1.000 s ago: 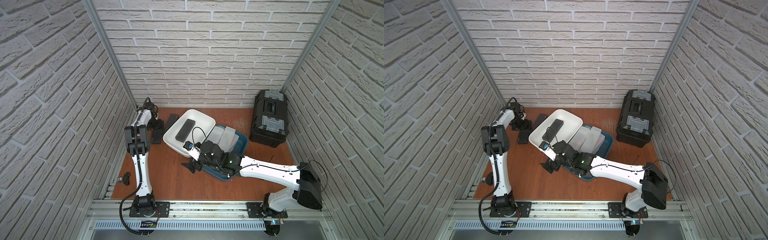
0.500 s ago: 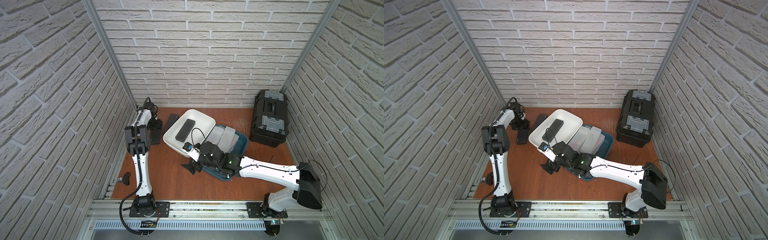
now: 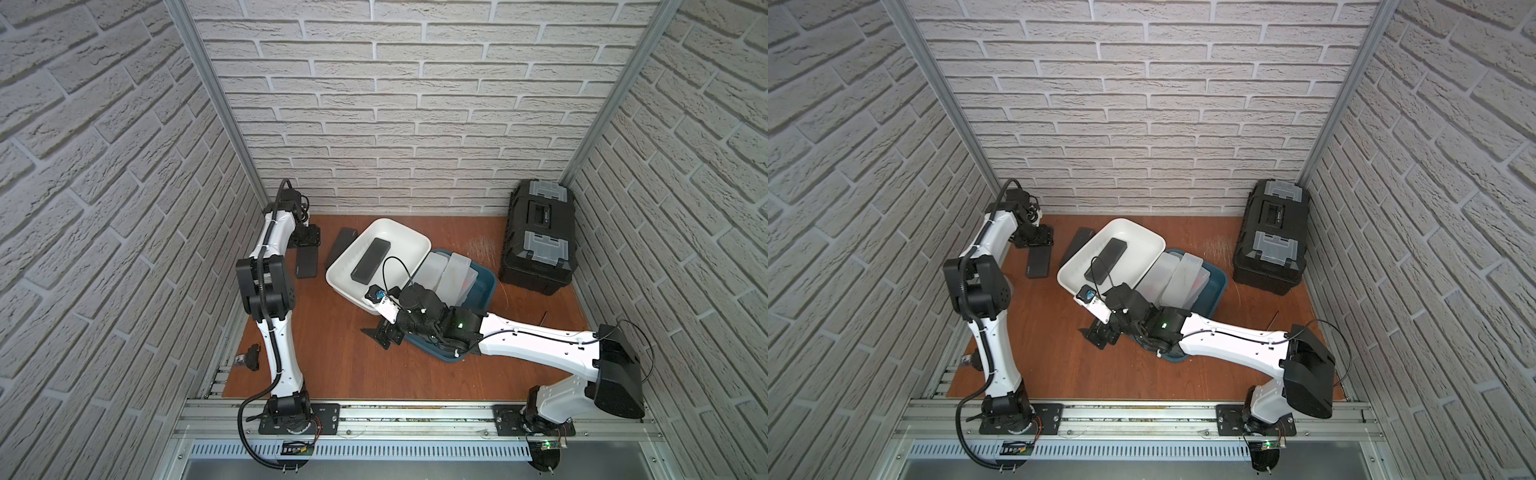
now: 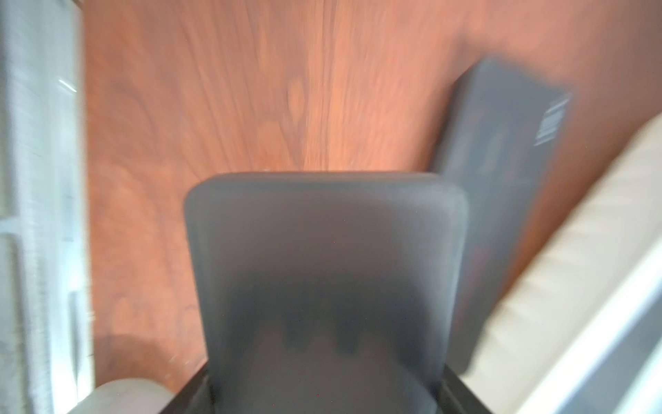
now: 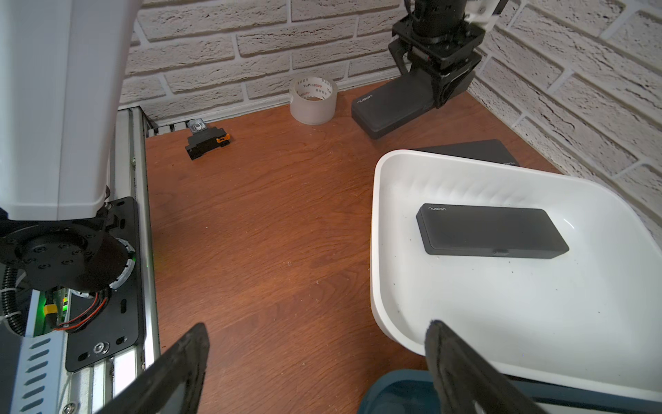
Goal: Place the pencil cases by color into the storage box
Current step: Pick up the pencil case from the center of the board, then place the pencil case at the storage box.
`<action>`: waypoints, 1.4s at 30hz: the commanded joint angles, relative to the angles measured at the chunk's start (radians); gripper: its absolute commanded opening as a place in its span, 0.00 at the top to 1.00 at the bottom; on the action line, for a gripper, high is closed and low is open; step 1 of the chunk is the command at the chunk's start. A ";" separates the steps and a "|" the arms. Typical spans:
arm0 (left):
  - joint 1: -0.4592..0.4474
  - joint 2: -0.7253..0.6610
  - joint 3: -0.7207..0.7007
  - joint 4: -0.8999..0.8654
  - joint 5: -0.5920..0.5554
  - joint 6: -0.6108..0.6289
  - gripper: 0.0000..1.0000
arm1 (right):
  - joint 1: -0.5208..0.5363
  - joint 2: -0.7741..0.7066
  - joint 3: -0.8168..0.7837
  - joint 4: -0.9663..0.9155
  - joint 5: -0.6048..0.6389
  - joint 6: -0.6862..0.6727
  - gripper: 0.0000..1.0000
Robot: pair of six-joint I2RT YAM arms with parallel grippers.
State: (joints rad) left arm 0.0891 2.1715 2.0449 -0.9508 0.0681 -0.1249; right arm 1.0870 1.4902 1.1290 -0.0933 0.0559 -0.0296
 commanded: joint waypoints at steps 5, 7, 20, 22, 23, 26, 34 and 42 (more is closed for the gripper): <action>-0.091 -0.131 0.035 -0.035 0.045 0.048 0.28 | 0.045 -0.087 -0.018 0.039 0.073 -0.008 0.06; -0.130 -0.145 0.047 -0.049 0.036 0.069 0.28 | 0.060 -0.116 -0.038 0.049 0.108 -0.014 0.06; -0.360 -0.135 0.061 -0.094 0.102 0.180 0.27 | 0.115 -0.347 -0.222 0.097 0.366 -0.044 0.06; -0.378 -0.103 0.073 -0.096 0.099 0.191 0.27 | 0.116 -0.364 -0.227 0.087 0.369 -0.038 0.06; -0.386 -0.087 0.079 -0.089 0.098 0.194 0.27 | 0.116 -0.371 -0.231 0.084 0.368 -0.035 0.06; -0.408 -0.012 0.130 -0.095 0.090 0.198 0.27 | 0.118 -0.380 -0.236 0.075 0.371 -0.026 0.06; -0.427 0.189 0.296 -0.150 0.068 0.164 0.27 | 0.123 -0.380 -0.225 0.040 0.377 -0.024 0.06; -0.426 0.252 0.283 -0.151 0.053 0.154 0.27 | 0.124 -0.356 -0.211 0.032 0.370 -0.024 0.06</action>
State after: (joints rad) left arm -0.3370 2.4260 2.3157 -1.0897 0.1329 0.0399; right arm 1.2018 1.1255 0.9054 -0.0681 0.4183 -0.0605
